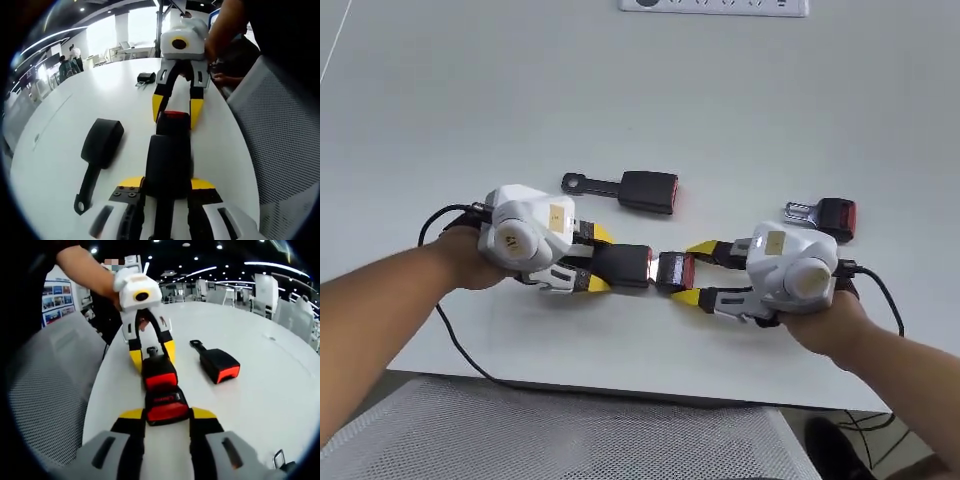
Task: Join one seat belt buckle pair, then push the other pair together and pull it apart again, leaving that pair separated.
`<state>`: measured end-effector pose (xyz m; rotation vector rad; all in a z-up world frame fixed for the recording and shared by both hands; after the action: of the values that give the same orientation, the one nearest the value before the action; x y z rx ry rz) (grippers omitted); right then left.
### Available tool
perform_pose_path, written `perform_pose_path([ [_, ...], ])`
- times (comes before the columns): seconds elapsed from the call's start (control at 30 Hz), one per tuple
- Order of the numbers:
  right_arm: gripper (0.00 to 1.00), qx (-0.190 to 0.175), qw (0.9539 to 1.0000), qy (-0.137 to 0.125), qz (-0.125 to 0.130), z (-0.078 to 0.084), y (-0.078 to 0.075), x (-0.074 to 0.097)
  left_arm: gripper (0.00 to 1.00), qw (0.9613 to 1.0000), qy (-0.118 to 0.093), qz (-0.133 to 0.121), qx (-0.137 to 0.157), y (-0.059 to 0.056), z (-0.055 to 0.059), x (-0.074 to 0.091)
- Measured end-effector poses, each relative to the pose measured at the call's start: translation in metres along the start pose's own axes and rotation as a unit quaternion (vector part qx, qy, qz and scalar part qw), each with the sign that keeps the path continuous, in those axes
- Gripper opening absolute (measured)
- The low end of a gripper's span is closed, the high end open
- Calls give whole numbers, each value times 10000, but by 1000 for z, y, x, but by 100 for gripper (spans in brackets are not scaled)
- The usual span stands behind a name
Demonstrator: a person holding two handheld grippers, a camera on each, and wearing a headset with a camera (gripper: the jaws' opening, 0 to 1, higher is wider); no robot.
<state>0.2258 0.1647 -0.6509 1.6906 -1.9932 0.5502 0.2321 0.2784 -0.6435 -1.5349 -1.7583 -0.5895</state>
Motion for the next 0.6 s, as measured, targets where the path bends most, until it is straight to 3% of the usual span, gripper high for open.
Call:
perform_pose_path([
  [0.17, 36, 153, 9997, 206, 47, -3, 1, -2, 35, 9995, 316, -1, -24, -1, -2, -1],
  [0.2, 41, 93, 9997, 217, 24, -5, 2, -1, 36, 9993, 367, 23, -46, -2, -3, -2],
  [0.23, 49, -3, 9998, 185, -27, -8, 4, -1, 38, 9987, 496, 82, 122, -5, -2, 0],
  [0.27, 58, 3, 9999, 151, 9, -10, 3, -1, 45, 9978, 431, 283, 416, -12, -6, 0],
  [0.3, 67, 49, 9999, 61, 101, -13, 1, 0, 51, 9978, 386, 278, 465, -13, -9, 1],
  [0.33, 69, 65, 9999, 36, 147, -16, 0, 2, 55, 9984, 337, 189, 419, -10, -12, 2],
  [0.47, 82, -155, 9996, -42, 236, -18, -3, 10, 71, 9973, 104, -4, 729, -2, -21, 9],
  [0.6, 84, -126, 9992, -42, 388, -16, -6, 23, 78, 9976, 74, -149, 671, 2, -29, 19],
])
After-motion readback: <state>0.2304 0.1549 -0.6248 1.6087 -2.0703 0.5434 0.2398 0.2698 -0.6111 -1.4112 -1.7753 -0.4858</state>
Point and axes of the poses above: the centre of the closed fingertips' face, and the gripper's own axes: x roughly backward along the fingers, y roughly to its left, z roughly out of its underside, the point moved 3 cm from there along x, roughly backward along the fingers, and after that the axes turned 8 degrees about x, right-handed, at the moved point
